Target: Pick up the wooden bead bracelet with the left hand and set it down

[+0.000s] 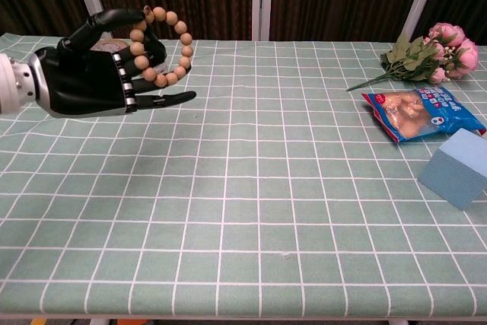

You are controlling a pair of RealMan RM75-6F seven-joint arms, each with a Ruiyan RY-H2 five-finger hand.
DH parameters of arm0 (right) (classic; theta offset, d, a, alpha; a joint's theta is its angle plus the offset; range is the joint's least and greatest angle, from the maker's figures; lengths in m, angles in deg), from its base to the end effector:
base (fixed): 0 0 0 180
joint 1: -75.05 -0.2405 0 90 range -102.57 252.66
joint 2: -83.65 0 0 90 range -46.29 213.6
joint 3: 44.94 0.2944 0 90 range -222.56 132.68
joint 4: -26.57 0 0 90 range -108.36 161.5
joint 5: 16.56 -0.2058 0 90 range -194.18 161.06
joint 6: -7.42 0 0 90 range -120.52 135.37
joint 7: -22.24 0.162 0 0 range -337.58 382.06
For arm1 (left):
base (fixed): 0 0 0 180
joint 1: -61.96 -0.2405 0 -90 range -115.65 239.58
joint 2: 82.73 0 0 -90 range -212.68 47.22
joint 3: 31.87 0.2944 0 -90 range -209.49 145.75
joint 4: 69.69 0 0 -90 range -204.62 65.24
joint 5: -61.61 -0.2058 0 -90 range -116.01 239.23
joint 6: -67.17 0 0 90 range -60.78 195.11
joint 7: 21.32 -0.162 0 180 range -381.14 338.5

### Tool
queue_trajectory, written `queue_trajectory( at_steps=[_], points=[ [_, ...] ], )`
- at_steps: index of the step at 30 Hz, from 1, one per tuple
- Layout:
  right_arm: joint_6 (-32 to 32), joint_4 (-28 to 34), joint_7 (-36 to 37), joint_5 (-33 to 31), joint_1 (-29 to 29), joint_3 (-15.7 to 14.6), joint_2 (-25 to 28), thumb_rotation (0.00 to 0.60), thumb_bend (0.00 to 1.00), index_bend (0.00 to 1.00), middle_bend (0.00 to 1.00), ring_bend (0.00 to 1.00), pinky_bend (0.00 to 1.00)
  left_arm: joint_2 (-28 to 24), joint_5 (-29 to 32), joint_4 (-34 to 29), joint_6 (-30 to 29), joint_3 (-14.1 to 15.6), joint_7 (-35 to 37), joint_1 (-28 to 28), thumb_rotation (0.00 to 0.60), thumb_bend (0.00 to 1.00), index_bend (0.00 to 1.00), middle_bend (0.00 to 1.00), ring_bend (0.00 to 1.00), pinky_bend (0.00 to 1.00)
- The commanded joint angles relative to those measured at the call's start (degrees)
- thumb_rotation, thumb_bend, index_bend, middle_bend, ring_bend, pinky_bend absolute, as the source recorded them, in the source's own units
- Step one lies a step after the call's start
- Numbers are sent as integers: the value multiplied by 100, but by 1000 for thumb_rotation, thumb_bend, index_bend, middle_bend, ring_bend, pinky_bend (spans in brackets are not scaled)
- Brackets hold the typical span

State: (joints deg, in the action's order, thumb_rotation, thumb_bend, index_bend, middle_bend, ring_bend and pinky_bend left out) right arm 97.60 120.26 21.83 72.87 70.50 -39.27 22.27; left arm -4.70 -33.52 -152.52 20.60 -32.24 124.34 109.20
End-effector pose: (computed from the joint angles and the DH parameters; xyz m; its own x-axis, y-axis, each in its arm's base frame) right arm -0.3228 -0.2077 0.2110 0.4161 0.1351 0.8992 -0.9016 -0.0675 0.4273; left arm -0.1718 0.3613 -0.0008 -0.9025 0.2224 -0.3689 -0.0782 0.7575 0.6482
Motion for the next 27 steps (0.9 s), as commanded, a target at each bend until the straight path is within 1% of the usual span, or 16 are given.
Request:
queue_trajectory(
  at_steps=[1, 4, 7, 9, 11, 12, 14, 15, 16, 17, 18, 19, 22, 25, 27],
  points=[
    [-1, 22, -24, 4, -3, 4, 23, 600, 165, 0, 127, 0, 0, -183, -209, 21, -223, 252, 709, 272, 456, 367, 550, 590, 278, 124],
    [31, 68, -66, 27, 1, 15, 66, 600, 165, 0, 128, 0, 0, -204, -162, 54, -273, 315, 809, 325, 315, 373, 541, 589, 278, 124],
    [69, 112, -106, 48, 8, 27, 107, 600, 165, 0, 128, 0, 0, -224, -142, 82, -289, 390, 696, 371, 210, 379, 528, 583, 278, 125],
    [76, 132, -113, 52, 13, 27, 127, 600, 165, 0, 128, 0, 0, -229, -145, 89, -302, 435, 577, 393, 189, 368, 522, 580, 278, 126],
    [75, 147, -121, 60, 15, 22, 146, 600, 164, 0, 129, 0, 0, -228, -129, 111, -317, 476, 340, 402, 190, 345, 522, 580, 278, 129],
    [76, 151, -124, 65, 16, 20, 150, 600, 164, 0, 129, 0, 0, -216, -130, 155, -329, 486, 99, 400, 188, 334, 522, 580, 278, 132],
    [87, 155, -123, 86, 17, 16, 155, 600, 164, 0, 128, 0, 0, -131, -56, 296, -344, 469, -885, 343, 205, 330, 527, 586, 278, 136],
    [92, 154, -122, 92, 17, 17, 157, 600, 165, 0, 129, 0, 0, -81, 42, 338, -339, 437, -1404, 294, 221, 329, 532, 595, 278, 136],
    [93, 154, -126, 94, 16, 19, 163, 600, 164, 0, 129, 0, 0, -16, 213, 351, -326, 385, -2081, 220, 237, 327, 539, 603, 278, 136],
    [91, 157, -130, 96, 14, 19, 168, 600, 164, 0, 129, 0, 0, 28, 344, 350, -324, 348, -2584, 160, 244, 327, 545, 608, 278, 137],
    [89, 161, -134, 101, 13, 17, 173, 600, 164, 0, 129, 0, 0, 68, 496, 344, -313, 304, -3067, 103, 244, 323, 550, 612, 278, 137],
    [86, 167, -143, 111, 10, 15, 180, 600, 164, 0, 129, 0, 0, 118, 714, 331, -287, 241, -3709, 35, 246, 311, 558, 619, 282, 138],
    [97, 175, -162, 144, -1, 18, 178, 600, 164, 0, 129, 0, 0, 239, 1233, 229, -305, 89, -5131, -135, 245, 280, 589, 651, 316, 142],
    [103, 164, -150, 162, -5, 14, 159, 600, 160, 0, 129, 0, 0, 329, 1688, 70, -358, -65, -6118, -281, 246, 274, 615, 675, 344, 145],
    [94, 160, -145, 165, -6, 8, 159, 600, 158, 0, 130, 0, 0, 378, 1929, -20, -409, -166, -6562, -361, 248, 274, 636, 693, 364, 146]
  ],
)
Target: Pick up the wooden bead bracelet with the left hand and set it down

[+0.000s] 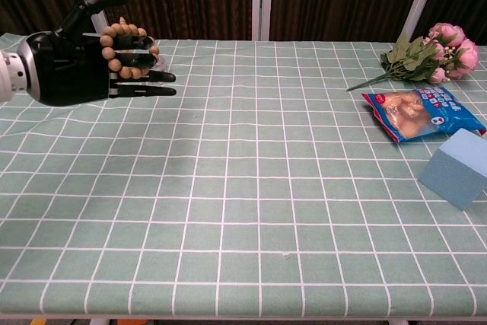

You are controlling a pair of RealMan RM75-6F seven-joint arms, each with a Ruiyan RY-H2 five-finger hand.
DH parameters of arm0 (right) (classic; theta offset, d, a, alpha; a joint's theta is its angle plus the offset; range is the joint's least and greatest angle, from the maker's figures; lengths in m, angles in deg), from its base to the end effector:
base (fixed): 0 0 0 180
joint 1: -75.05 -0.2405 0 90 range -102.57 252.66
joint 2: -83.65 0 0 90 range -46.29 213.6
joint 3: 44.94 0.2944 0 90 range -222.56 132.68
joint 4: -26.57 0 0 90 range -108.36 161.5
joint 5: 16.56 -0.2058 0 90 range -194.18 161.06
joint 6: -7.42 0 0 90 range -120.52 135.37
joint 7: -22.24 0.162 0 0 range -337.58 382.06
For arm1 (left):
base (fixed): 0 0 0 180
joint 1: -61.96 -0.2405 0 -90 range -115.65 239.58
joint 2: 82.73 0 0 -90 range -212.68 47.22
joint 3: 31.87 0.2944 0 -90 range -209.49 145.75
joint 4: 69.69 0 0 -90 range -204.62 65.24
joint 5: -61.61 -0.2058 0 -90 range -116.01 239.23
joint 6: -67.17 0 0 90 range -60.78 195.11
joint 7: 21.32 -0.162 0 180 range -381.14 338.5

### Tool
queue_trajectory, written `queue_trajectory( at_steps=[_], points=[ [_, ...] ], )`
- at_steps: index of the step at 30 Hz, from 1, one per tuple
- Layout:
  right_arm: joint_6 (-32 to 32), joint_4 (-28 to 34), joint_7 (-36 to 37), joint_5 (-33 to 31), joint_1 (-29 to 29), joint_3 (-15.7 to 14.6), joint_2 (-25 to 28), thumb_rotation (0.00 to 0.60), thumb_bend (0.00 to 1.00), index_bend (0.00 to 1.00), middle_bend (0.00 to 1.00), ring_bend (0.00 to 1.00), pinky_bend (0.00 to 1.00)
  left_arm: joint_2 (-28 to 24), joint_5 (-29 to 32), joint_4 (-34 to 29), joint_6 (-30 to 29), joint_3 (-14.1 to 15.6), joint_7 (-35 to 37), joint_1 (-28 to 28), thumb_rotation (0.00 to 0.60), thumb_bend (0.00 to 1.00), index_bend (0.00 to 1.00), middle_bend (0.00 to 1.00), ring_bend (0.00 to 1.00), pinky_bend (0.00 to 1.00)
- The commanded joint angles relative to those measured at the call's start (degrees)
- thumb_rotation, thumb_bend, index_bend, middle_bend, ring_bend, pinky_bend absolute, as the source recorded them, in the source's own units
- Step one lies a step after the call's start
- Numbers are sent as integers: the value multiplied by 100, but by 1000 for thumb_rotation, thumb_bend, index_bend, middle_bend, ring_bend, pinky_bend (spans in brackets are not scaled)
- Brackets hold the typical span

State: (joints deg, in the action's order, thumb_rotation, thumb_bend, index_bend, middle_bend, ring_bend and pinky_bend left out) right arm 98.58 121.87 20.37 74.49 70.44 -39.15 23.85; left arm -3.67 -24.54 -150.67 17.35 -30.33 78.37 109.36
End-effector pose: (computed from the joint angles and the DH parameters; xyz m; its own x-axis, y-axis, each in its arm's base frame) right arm -0.3126 -0.2072 0.2187 0.4352 0.1569 0.8866 -0.8869 -0.0952 0.4521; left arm -0.1882 0.3750 0.0044 -0.7781 0.5895 0.2170 0.5118 0.3947 0.7631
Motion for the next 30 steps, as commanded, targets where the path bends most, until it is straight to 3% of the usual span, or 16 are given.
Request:
queue_trajectory(
  at_steps=[1, 6, 10, 21, 25, 30],
  points=[
    [-3, 1, -9, 5, 1, -6, 7, 600, 157, 0, 130, 0, 0, 316, 1159, -233, -134, -414, -2265, -427, 247, 273, 651, 704, 378, 146],
    [44, 44, -56, 30, 17, -3, 32, 600, 155, 0, 130, 0, 0, 566, 1595, -239, -362, -621, -3337, -622, 245, 273, 715, 762, 434, 146],
    [39, 62, -68, 22, 27, -16, 32, 600, 154, 0, 131, 0, 0, 706, 1921, -314, -412, -835, -3812, -759, 204, 278, 717, 754, 399, 59],
    [73, 55, -14, 23, 53, -22, 21, 600, 152, 0, 139, 0, 0, 749, 1759, -304, -206, -1130, -3985, -917, 180, 283, 707, 747, 372, 34],
    [81, 42, 1, 25, 60, -25, 14, 600, 152, 0, 140, 0, 0, 803, 1678, -342, -229, -1250, -3873, -1010, 133, 282, 679, 706, 282, 15],
    [77, 28, 32, 15, 63, -26, 10, 600, 152, 0, 142, 0, 0, 801, 1493, -351, -183, -1305, -3710, -1080, 128, 283, 675, 684, 242, 6]
  ],
)
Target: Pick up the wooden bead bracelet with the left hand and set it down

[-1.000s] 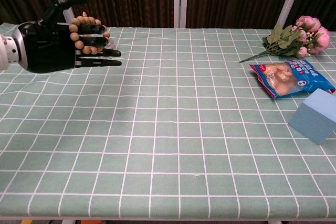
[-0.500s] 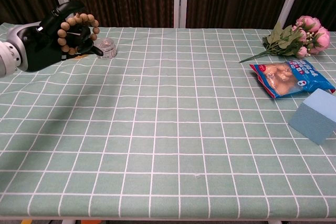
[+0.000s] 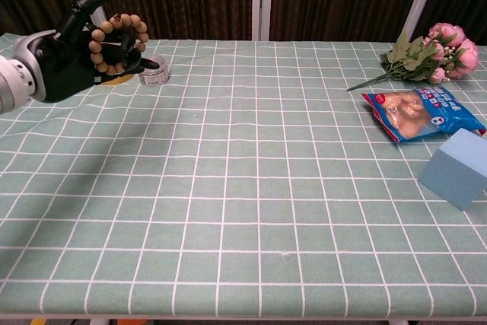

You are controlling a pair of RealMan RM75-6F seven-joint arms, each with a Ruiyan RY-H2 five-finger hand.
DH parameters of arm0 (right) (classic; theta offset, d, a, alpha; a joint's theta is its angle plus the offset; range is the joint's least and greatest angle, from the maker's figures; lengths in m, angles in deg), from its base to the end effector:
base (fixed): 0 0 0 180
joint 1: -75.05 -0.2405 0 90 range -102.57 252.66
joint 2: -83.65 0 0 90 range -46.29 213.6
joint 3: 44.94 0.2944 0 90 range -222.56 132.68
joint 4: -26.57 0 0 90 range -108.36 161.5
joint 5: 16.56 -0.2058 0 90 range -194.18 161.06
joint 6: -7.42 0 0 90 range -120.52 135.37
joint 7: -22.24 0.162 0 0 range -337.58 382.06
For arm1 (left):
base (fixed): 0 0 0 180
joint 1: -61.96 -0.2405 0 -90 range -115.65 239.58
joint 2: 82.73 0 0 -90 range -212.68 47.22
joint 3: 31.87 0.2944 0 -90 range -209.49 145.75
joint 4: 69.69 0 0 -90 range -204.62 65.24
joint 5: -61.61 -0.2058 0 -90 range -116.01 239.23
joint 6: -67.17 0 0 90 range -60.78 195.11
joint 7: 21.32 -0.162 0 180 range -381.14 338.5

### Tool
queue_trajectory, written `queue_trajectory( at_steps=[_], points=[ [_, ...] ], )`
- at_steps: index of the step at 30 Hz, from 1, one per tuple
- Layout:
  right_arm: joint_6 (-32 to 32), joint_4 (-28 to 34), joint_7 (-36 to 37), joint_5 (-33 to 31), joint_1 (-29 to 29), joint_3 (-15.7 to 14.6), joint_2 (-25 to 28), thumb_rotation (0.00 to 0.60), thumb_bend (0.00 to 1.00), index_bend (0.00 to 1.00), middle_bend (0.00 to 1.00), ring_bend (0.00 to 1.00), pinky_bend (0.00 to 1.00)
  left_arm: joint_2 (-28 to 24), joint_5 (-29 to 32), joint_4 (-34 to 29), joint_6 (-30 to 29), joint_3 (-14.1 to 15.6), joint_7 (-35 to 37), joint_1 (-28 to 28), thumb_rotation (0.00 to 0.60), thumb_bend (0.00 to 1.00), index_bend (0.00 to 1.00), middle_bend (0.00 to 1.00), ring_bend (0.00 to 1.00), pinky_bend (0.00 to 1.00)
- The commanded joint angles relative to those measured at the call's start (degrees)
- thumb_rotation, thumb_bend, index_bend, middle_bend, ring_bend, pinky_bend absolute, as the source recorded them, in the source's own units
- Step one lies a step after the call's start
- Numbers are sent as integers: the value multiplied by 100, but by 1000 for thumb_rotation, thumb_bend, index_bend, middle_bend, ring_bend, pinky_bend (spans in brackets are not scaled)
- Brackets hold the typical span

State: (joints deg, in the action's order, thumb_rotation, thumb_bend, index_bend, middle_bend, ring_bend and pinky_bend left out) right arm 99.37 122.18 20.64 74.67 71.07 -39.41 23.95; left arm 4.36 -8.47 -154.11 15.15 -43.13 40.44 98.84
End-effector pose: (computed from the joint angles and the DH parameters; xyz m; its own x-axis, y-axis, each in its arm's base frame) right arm -0.3130 -0.2025 0.2199 0.4279 0.1606 0.8895 -0.8912 -0.0892 0.4448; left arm -0.1987 0.3695 -0.0111 -0.7599 0.4251 0.4918 0.6095 0.2028 0.7664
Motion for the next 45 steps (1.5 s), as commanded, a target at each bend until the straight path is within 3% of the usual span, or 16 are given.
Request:
queue_trajectory(
  at_steps=[1, 9, 14, 23, 31, 38, 45],
  points=[
    [0, -6, 14, -1, 0, 1, -2, 600, 152, 0, 142, 0, 0, -11, -152, -11, 64, -31, 104, -35, 130, 283, 675, 684, 242, 6],
    [18, -40, 58, 21, 9, -9, -19, 600, 152, 0, 142, 0, 0, 28, -180, 4, 119, -78, -188, -73, 177, 286, 681, 710, 274, 13],
    [45, -41, 63, 30, 23, -8, -13, 600, 152, 0, 142, 0, 0, -17, -168, -49, 254, -125, -231, -76, 325, 386, 685, 713, 281, 14],
    [69, -26, 43, 44, 34, -6, -11, 600, 152, 0, 142, 0, 0, -15, -127, -73, 388, -202, -171, -138, 393, 401, 707, 741, 312, 16],
    [78, -14, 24, 49, 38, -2, -7, 600, 152, 0, 143, 0, 0, 20, -33, -69, 434, -278, -264, -192, 387, 403, 741, 770, 345, 20],
    [80, -9, 21, 47, 43, -1, -4, 600, 151, 0, 145, 0, 0, 11, -18, -92, 510, -333, -263, -224, 221, 411, 747, 772, 345, 21],
    [103, -23, 32, 57, 53, 0, -8, 600, 152, 0, 146, 0, 0, 13, 2, -92, 559, -360, -325, -259, 193, 462, 749, 774, 351, 22]
  ],
)
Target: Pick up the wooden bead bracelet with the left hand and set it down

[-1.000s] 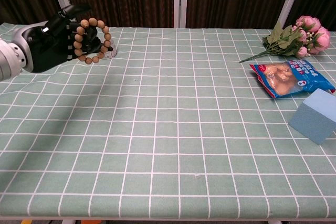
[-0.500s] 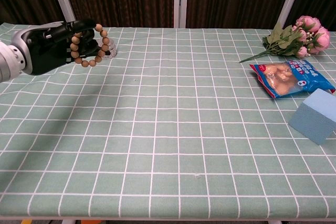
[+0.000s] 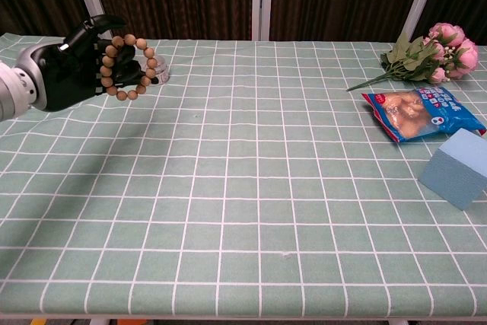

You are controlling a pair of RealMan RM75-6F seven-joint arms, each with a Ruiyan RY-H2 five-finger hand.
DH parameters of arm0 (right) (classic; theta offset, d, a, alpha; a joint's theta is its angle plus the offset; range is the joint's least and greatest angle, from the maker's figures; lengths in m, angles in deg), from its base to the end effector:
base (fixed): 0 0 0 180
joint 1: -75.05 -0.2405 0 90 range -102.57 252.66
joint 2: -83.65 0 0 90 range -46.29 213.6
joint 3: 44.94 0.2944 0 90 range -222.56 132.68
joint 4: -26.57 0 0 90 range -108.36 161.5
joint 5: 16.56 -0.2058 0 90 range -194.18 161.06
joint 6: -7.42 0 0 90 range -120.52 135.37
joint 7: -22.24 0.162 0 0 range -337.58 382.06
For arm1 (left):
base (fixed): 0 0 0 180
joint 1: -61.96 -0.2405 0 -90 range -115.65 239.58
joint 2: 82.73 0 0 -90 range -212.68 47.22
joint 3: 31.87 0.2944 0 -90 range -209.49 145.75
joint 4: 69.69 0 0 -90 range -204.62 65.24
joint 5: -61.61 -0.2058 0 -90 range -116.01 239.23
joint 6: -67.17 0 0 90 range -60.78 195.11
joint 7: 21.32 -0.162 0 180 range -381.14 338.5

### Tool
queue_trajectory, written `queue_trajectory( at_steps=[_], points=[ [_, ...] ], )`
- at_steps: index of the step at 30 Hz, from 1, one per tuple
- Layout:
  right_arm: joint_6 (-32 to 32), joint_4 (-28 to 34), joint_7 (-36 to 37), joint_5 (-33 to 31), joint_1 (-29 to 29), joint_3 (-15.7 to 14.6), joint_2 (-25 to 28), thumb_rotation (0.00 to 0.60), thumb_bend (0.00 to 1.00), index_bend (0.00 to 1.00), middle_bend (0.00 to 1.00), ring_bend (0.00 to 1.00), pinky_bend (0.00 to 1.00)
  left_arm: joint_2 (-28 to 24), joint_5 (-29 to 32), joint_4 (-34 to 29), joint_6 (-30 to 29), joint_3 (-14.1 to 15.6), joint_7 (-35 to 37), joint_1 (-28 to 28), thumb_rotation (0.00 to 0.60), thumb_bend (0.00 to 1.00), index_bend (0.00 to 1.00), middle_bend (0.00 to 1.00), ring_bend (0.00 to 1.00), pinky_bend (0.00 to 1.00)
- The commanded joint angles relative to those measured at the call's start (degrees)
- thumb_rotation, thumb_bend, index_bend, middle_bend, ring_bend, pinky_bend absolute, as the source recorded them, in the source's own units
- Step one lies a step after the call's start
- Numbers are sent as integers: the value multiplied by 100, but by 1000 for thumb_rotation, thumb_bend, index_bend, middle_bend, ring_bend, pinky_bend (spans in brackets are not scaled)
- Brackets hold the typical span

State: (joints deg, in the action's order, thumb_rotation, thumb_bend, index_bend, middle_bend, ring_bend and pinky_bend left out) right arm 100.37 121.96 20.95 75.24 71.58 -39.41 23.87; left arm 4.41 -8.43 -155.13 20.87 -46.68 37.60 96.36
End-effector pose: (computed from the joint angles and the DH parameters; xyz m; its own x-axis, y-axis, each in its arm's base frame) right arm -0.3129 -0.1992 0.2216 0.4236 0.1738 0.8890 -0.8920 -0.0911 0.4428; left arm -0.2022 0.3646 -0.0162 -0.7596 0.4323 0.4859 0.6188 0.2502 0.7447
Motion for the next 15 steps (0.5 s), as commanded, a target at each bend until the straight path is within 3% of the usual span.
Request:
queue_trajectory(
  at_steps=[1, 15],
  points=[
    [6, -2, 6, 2, 3, 0, 1, 600, 153, 0, 146, 0, 0, 17, 6, 12, -17, -12, -52, -17, 198, 469, 750, 775, 353, 22],
    [55, -16, 35, 35, 15, 9, 0, 600, 152, 0, 152, 0, 0, 52, 51, 0, 16, -75, -157, -79, 219, 566, 753, 778, 358, 31]
  ],
)
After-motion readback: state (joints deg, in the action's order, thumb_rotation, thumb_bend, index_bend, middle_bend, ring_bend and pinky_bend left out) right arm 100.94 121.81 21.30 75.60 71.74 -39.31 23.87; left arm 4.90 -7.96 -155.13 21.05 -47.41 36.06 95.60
